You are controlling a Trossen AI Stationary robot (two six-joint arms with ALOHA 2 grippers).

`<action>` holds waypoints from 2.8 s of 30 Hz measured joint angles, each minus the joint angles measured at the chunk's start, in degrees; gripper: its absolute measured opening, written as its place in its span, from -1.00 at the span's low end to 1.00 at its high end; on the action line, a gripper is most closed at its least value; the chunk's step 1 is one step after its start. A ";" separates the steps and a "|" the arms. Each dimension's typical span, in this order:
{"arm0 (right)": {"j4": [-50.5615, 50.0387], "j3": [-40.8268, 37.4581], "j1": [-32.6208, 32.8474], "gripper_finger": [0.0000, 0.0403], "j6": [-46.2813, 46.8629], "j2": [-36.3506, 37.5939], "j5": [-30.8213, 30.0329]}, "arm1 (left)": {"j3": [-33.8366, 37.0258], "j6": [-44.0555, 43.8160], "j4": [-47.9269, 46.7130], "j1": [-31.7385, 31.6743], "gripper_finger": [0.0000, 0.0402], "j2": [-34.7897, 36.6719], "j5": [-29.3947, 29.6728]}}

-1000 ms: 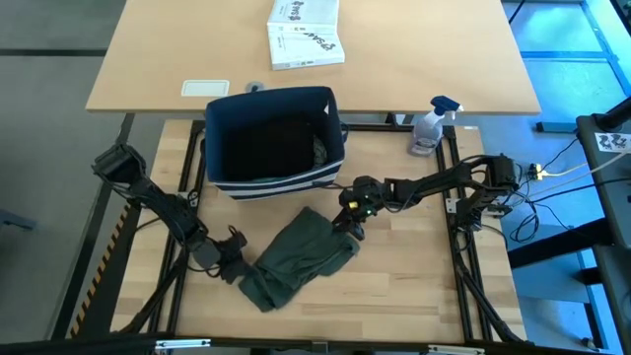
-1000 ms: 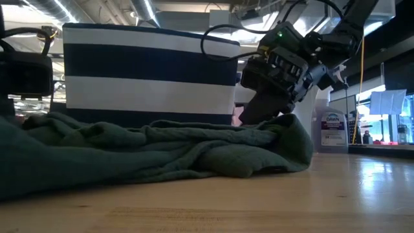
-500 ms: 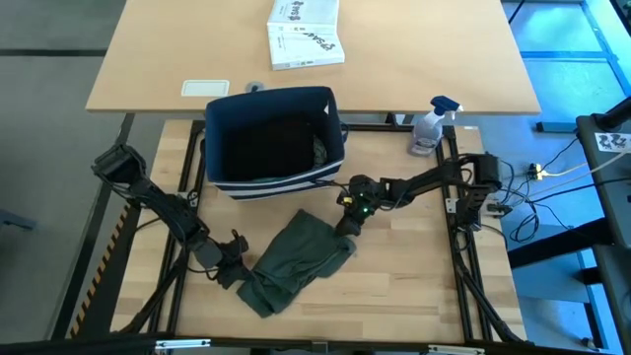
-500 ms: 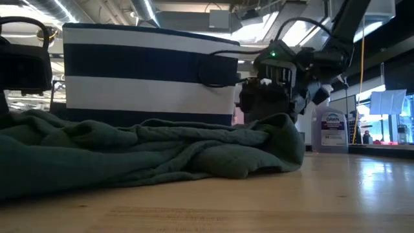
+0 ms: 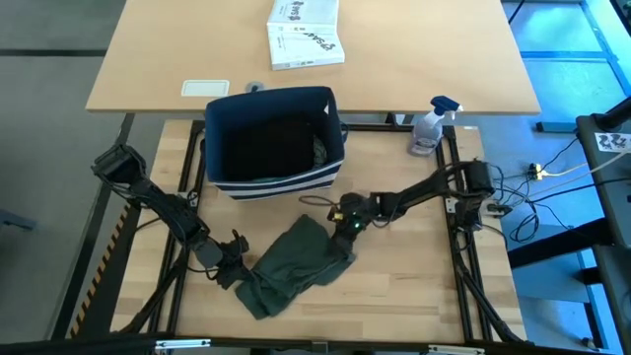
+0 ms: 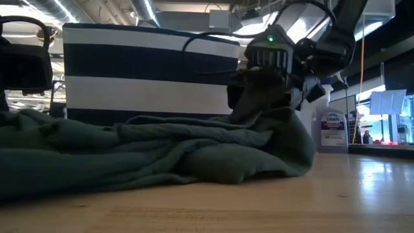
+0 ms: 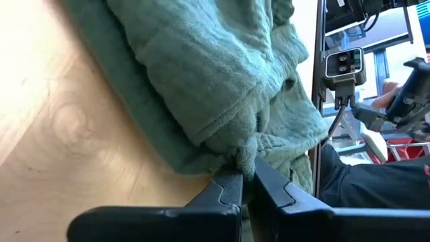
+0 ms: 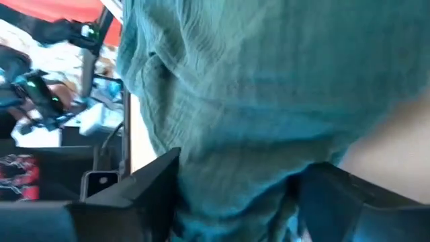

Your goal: Fold Laundry from Bin

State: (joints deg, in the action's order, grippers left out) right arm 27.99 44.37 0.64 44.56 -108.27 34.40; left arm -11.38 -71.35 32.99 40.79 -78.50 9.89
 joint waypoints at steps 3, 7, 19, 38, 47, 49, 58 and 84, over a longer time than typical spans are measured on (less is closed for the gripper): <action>-2.46 2.36 1.61 0.12 -2.10 -1.50 -1.81 | -0.04 0.17 -0.02 -0.17 -1.00 0.02 0.00; -3.02 3.97 2.51 -0.49 -4.86 -2.27 -1.36 | -0.04 1.36 0.83 -0.17 -1.00 0.09 -0.53; -2.52 4.75 6.77 -0.93 -6.22 7.25 -4.26 | -6.16 8.74 7.22 -0.02 -1.00 0.41 -3.50; -27.74 23.34 12.18 -0.93 -20.54 23.72 -19.18 | -38.60 31.67 -48.48 -2.79 -1.00 15.13 7.60; -41.96 39.29 8.66 -0.93 -31.13 23.83 -25.54 | -59.63 40.06 -77.42 -3.07 -1.00 16.94 23.70; -42.55 40.26 6.33 -0.93 -31.57 23.83 -25.73 | -63.47 41.12 -82.23 -3.83 -1.00 16.99 27.31; -38.18 40.84 -5.74 -0.93 -31.57 23.83 -18.39 | -75.71 52.84 -88.85 -13.10 -1.00 17.53 31.49; -28.68 40.86 -26.01 -0.94 -30.61 8.85 -8.56 | -65.48 72.85 -88.37 -64.33 -1.00 19.52 13.17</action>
State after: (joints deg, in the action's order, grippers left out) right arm -0.69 85.23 -25.36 13.95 -99.43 25.84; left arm -76.86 1.50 -55.38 -23.54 -58.98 23.06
